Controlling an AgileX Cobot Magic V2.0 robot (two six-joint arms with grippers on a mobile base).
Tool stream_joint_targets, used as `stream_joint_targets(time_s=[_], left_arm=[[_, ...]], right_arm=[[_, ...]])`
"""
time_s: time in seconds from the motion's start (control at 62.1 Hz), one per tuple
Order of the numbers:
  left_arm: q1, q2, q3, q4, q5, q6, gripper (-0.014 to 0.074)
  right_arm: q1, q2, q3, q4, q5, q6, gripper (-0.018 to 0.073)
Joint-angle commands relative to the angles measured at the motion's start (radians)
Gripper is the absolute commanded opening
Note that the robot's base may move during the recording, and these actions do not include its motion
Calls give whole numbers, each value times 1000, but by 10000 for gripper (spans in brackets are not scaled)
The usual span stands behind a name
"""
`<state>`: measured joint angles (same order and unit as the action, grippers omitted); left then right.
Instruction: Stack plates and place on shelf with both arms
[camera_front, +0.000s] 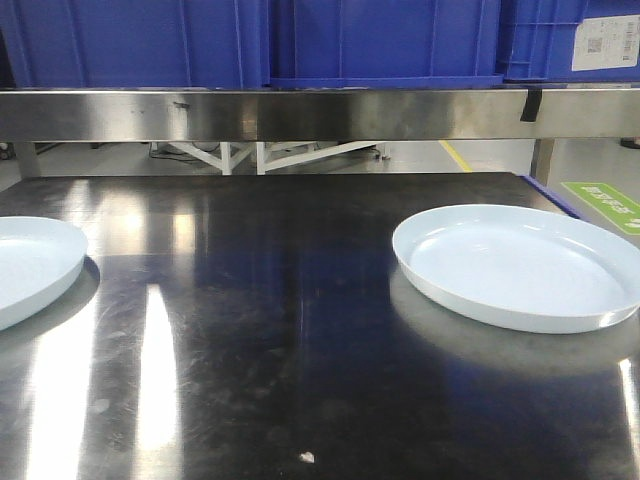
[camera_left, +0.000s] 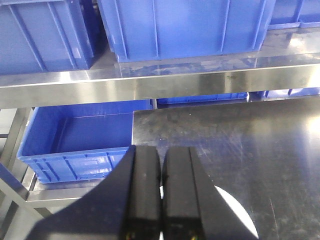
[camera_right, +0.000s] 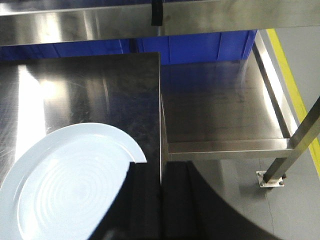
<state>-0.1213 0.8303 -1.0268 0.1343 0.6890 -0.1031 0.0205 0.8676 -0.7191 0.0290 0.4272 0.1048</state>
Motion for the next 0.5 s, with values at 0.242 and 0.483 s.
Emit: stream_joint_targets(time_s=[0.242, 0.483], left_arm=[[-5, -4, -28, -2, -57, -2, 90], [-5, 5, -28, -6, 19, -2, 90]], right_arm=[[-3, 216, -102, -9, -231, -4, 56], [-3, 244, -102, 2, -250, -4, 56]])
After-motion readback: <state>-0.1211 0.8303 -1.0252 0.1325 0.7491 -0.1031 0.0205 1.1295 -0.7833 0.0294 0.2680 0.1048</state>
